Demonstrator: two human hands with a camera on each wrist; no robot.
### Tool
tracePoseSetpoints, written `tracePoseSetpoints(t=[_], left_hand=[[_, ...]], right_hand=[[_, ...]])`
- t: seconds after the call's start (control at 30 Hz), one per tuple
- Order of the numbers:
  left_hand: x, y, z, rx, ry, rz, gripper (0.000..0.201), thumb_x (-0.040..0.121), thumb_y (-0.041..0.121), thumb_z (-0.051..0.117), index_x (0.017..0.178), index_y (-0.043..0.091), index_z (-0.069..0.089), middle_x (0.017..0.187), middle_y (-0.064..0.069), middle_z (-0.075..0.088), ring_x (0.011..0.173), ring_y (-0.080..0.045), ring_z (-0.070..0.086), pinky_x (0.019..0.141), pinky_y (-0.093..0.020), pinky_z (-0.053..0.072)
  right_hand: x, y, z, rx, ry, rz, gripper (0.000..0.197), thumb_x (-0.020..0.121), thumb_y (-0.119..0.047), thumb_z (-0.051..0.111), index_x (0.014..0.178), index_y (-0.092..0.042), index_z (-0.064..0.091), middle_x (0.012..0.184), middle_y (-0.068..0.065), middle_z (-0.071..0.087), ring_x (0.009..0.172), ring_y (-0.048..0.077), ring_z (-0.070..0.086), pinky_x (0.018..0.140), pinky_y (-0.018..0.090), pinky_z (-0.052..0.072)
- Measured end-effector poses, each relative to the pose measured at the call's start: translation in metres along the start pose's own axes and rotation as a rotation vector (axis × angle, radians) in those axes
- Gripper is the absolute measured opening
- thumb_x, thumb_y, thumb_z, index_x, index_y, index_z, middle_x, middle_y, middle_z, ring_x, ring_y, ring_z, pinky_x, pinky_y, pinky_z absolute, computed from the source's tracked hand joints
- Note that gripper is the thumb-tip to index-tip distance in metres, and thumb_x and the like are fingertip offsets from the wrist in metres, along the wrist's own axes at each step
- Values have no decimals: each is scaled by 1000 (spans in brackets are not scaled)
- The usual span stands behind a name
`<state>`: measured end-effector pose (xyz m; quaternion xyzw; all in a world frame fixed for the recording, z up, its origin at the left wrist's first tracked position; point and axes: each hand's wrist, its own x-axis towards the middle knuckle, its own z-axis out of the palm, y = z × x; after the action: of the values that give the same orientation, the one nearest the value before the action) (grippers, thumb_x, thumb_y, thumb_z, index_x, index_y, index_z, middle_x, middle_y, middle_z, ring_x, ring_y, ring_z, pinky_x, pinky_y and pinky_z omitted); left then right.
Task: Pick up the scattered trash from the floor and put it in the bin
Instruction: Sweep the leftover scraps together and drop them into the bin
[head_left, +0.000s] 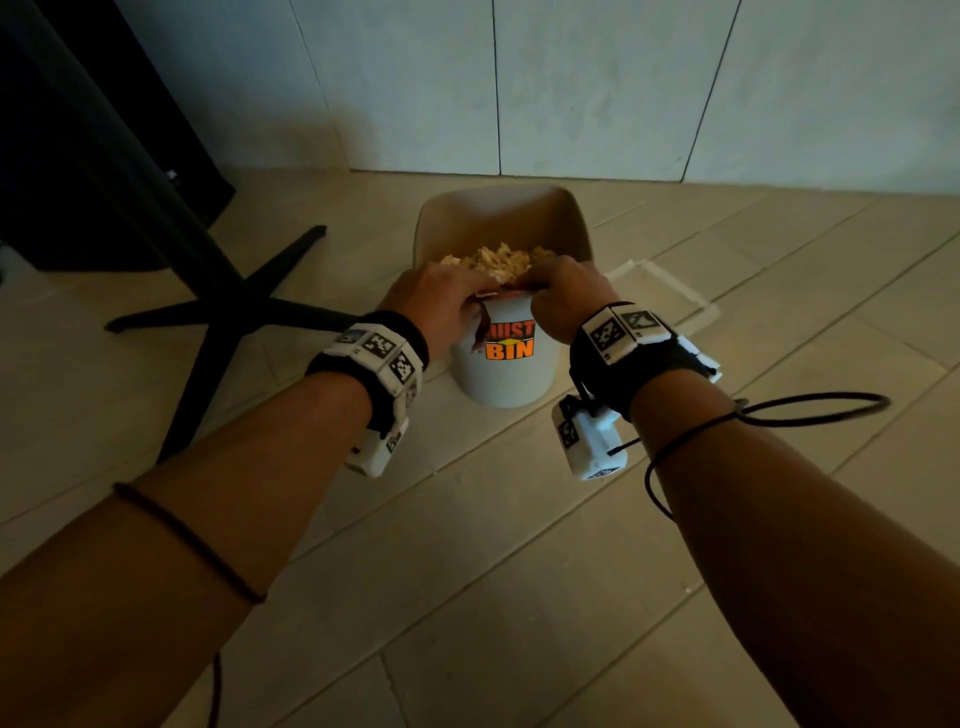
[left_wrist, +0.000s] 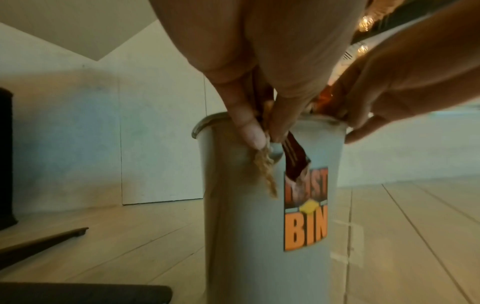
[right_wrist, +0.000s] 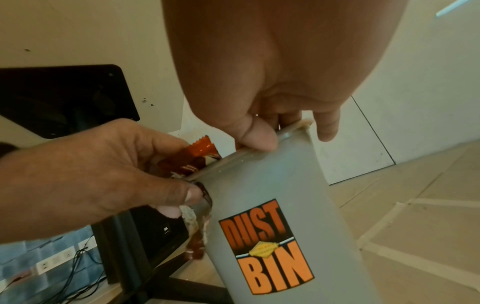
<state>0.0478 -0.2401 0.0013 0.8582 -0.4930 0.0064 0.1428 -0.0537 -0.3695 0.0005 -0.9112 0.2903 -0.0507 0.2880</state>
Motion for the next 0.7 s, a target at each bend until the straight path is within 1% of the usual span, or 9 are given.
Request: tracePoseSetpoints(t=[0.1, 0.23, 0.3, 0.37, 0.43, 0.5, 0.53, 0.63, 0.7], left_hand=[[4, -1, -14, -117, -77, -56, 36, 87, 15, 66, 121, 28, 65, 120, -4, 66, 113, -24, 59, 100, -35, 45], [20, -2, -39, -204, -80, -90, 25, 83, 15, 72, 106, 24, 73, 100, 6, 70, 96, -11, 63, 85, -22, 45], [34, -2, -48, -216, 4, -108, 20, 84, 16, 70, 104, 20, 73, 90, 4, 69, 84, -8, 62, 73, -15, 43], [51, 1, -55, -218, 163, -117, 16, 86, 15, 68, 100, 16, 74, 85, 0, 69, 78, -10, 60, 65, -10, 40], [64, 6, -58, -227, 349, -131, 16, 86, 15, 65, 98, 16, 76, 88, -3, 73, 81, -10, 63, 73, -11, 46], [71, 8, -55, -225, 435, -149, 20, 85, 16, 63, 99, 20, 76, 94, -3, 74, 90, -13, 67, 85, -17, 49], [71, 10, -51, -221, 376, -167, 21, 85, 16, 62, 101, 23, 75, 98, -3, 73, 93, -16, 67, 87, -18, 50], [62, 14, -39, -80, -122, -165, 32, 89, 18, 61, 117, 30, 68, 117, 2, 67, 107, -19, 61, 87, -24, 46], [51, 15, -39, -71, -210, -174, 37, 91, 14, 58, 125, 30, 63, 124, 4, 61, 113, -17, 57, 89, -25, 44]], right_hand=[[0, -2, -4, 9, 9, -19, 43, 88, -5, 44, 119, -21, 68, 122, 10, 64, 111, 31, 58, 91, 36, 46], [1, 0, -9, 24, 29, -23, 42, 91, -6, 44, 122, -22, 66, 134, 8, 58, 119, 31, 54, 99, 36, 42], [2, 2, -10, 29, 30, -25, 39, 92, -8, 44, 121, -23, 67, 133, 9, 58, 118, 31, 54, 100, 36, 42], [5, 4, -11, 43, 35, -29, 38, 92, -9, 45, 117, -23, 69, 133, 7, 59, 119, 31, 54, 99, 35, 41], [10, 6, -11, 68, 47, -30, 37, 91, -8, 46, 114, -23, 70, 133, 6, 59, 119, 30, 54, 98, 34, 41], [12, 5, -13, 97, 58, -23, 34, 92, -9, 46, 112, -21, 70, 128, 7, 61, 116, 30, 55, 94, 32, 41], [14, 4, -13, 112, 71, -18, 33, 92, -10, 46, 111, -20, 71, 126, 8, 62, 114, 31, 56, 94, 32, 41], [18, 2, -14, 155, 140, -13, 29, 91, -15, 50, 108, -20, 72, 118, 8, 66, 107, 29, 58, 88, 30, 41], [19, 3, -10, 173, 223, -29, 25, 89, -17, 57, 110, -21, 71, 118, 6, 65, 107, 26, 59, 89, 31, 44]])
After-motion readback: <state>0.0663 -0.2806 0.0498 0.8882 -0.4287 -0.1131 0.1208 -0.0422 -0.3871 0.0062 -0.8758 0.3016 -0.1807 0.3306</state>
